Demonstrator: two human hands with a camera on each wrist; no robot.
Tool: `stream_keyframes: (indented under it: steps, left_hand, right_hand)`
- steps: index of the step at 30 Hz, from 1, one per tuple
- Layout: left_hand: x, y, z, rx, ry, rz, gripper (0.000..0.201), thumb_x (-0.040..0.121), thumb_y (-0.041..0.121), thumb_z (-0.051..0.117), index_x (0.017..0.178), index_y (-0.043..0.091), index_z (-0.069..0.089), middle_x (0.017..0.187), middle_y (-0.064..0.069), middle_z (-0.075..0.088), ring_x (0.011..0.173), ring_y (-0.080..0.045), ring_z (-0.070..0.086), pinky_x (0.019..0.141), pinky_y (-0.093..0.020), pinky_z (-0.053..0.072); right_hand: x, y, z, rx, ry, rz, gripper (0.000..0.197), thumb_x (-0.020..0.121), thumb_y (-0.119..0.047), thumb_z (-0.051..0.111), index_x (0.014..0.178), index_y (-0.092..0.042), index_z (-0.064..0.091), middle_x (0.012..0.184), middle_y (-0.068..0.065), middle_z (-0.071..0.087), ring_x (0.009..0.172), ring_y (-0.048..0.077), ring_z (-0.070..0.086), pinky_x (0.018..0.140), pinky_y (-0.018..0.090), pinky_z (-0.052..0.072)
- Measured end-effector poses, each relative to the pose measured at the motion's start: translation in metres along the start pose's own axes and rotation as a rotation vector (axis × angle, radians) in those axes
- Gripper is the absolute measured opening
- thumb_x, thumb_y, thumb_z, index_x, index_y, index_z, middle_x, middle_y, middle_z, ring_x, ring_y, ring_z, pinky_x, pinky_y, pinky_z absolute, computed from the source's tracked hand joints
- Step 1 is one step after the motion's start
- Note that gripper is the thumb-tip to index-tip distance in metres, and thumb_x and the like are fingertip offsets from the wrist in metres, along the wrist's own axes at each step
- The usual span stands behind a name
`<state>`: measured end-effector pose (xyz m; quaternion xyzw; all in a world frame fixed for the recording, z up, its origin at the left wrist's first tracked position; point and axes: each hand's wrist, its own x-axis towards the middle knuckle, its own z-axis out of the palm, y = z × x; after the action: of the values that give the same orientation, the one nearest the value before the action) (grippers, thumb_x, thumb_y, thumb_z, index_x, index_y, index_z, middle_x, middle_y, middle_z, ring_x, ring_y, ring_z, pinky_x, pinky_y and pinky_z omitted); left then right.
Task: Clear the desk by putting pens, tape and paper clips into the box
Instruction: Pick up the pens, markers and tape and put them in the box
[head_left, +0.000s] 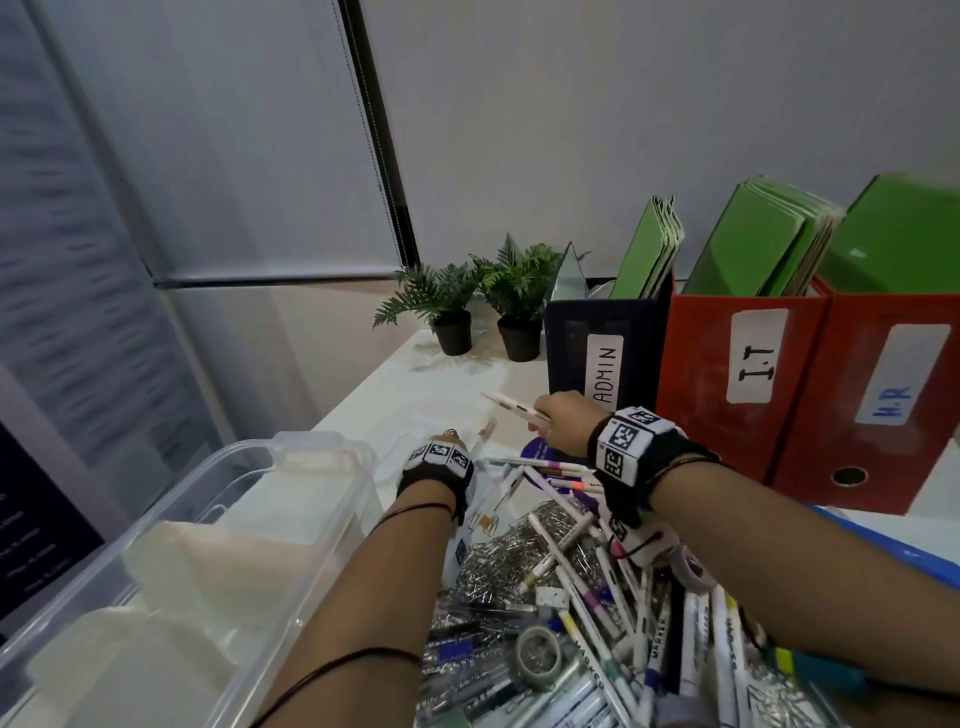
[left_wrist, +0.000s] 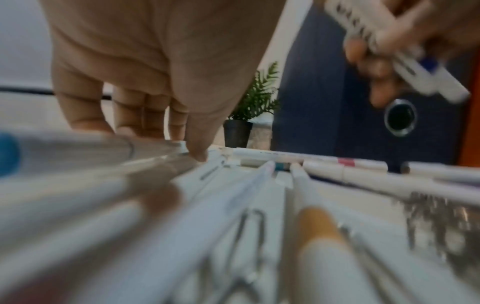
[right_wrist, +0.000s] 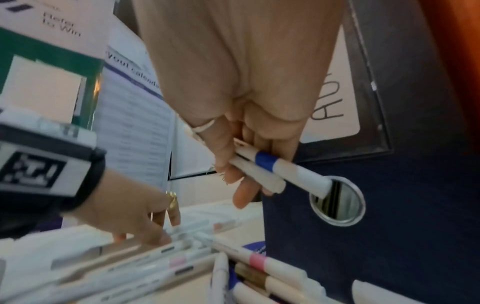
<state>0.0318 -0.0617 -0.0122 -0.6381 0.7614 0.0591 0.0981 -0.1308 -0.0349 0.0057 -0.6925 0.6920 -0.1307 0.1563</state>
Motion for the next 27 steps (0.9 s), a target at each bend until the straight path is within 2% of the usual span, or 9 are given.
stream_keyframes:
  steps: [4, 6, 8, 11, 16, 18, 20, 23, 27]
  left_hand:
    - [0.004, -0.002, 0.000, 0.069, 0.020, 0.067, 0.057, 0.084, 0.011, 0.054, 0.137, 0.004, 0.035, 0.130, -0.020, 0.049, 0.117, -0.038, 0.053, 0.093, -0.044, 0.048]
    - [0.005, -0.003, -0.001, 0.085, 0.012, 0.091, 0.055, 0.084, 0.010, 0.054, 0.135, 0.006, 0.038, 0.130, -0.020, 0.049, 0.117, -0.039, 0.053, 0.092, -0.044, 0.049]
    - [0.005, -0.005, -0.003, 0.052, 0.000, 0.103, 0.045, 0.079, 0.013, 0.057, 0.123, 0.005, 0.051, 0.123, -0.019, 0.057, 0.108, -0.038, 0.058, 0.085, -0.040, 0.051]
    - [0.003, -0.009, -0.005, 0.002, 0.024, 0.084, 0.036, 0.080, 0.014, 0.057, 0.114, 0.002, 0.055, 0.115, -0.019, 0.063, 0.103, -0.037, 0.061, 0.080, -0.038, 0.051]
    - [-0.001, -0.010, -0.001, 0.020, 0.055, 0.122, 0.061, 0.087, 0.013, 0.050, 0.143, 0.008, 0.025, 0.123, -0.019, 0.054, 0.112, -0.037, 0.057, 0.092, -0.041, 0.049]
    - [-0.002, -0.011, 0.007, 0.030, 0.048, 0.122, 0.059, 0.089, 0.024, 0.050, 0.143, 0.015, 0.029, 0.124, -0.018, 0.053, 0.114, -0.038, 0.055, 0.096, -0.043, 0.047]
    - [-0.005, -0.011, 0.012, -0.041, 0.043, 0.047, 0.049, 0.088, 0.042, 0.055, 0.125, 0.012, 0.048, 0.119, -0.015, 0.060, 0.107, -0.035, 0.060, 0.091, -0.042, 0.051]
    - [-0.007, -0.010, 0.019, -0.109, 0.057, -0.008, 0.061, 0.083, 0.049, 0.061, 0.119, 0.002, 0.044, 0.116, -0.016, 0.060, 0.105, -0.036, 0.061, 0.086, -0.046, 0.053]
    - [-0.015, -0.010, 0.019, -0.173, 0.062, -0.078, 0.058, 0.083, 0.039, 0.063, 0.125, 0.006, 0.042, 0.128, -0.015, 0.050, 0.114, -0.039, 0.055, 0.088, -0.048, 0.051]
  right_hand:
    - [0.018, -0.008, 0.021, -0.178, -0.108, 0.058, 0.023, 0.096, -0.008, 0.041, 0.115, 0.001, 0.052, 0.124, 0.017, 0.057, 0.113, 0.031, 0.057, 0.079, 0.032, 0.044]
    - [0.024, -0.014, 0.024, -0.192, -0.106, 0.111, 0.015, 0.097, -0.009, 0.039, 0.086, -0.006, 0.048, 0.125, 0.017, 0.057, 0.114, 0.030, 0.057, 0.082, 0.033, 0.045]
    - [0.031, -0.015, 0.027, -0.215, -0.110, 0.146, 0.030, 0.097, -0.011, 0.041, 0.067, -0.010, 0.036, 0.121, 0.013, 0.060, 0.109, 0.028, 0.059, 0.089, 0.032, 0.047]
    - [0.047, -0.007, 0.039, -0.264, -0.171, 0.140, 0.016, 0.090, -0.021, 0.053, 0.079, -0.009, 0.056, 0.095, 0.009, 0.063, 0.082, 0.026, 0.058, 0.087, 0.034, 0.054]
    - [0.035, -0.006, 0.047, -0.343, -0.216, 0.163, 0.029, 0.092, -0.017, 0.053, 0.118, -0.004, 0.059, 0.118, 0.017, 0.059, 0.113, 0.031, 0.056, 0.096, 0.037, 0.045]
    - [0.034, -0.009, 0.044, -0.386, -0.245, 0.170, 0.014, 0.089, -0.020, 0.059, 0.087, -0.007, 0.063, 0.084, 0.010, 0.061, 0.087, 0.027, 0.060, 0.085, 0.033, 0.050]
    - [0.039, -0.007, 0.044, -0.356, -0.227, 0.175, 0.030, 0.087, -0.021, 0.061, 0.063, -0.011, 0.047, 0.060, 0.001, 0.045, 0.068, 0.021, 0.052, 0.072, 0.027, 0.045]
    - [0.026, -0.011, 0.039, -0.375, -0.189, 0.137, 0.035, 0.087, -0.027, 0.059, 0.060, -0.012, 0.043, 0.056, 0.000, 0.041, 0.071, 0.023, 0.052, 0.072, 0.033, 0.051]
    - [0.026, -0.009, 0.041, -0.462, -0.239, 0.101, 0.041, 0.086, -0.035, 0.060, 0.055, -0.013, 0.043, 0.053, 0.003, 0.044, 0.066, 0.026, 0.053, 0.077, 0.048, 0.055]
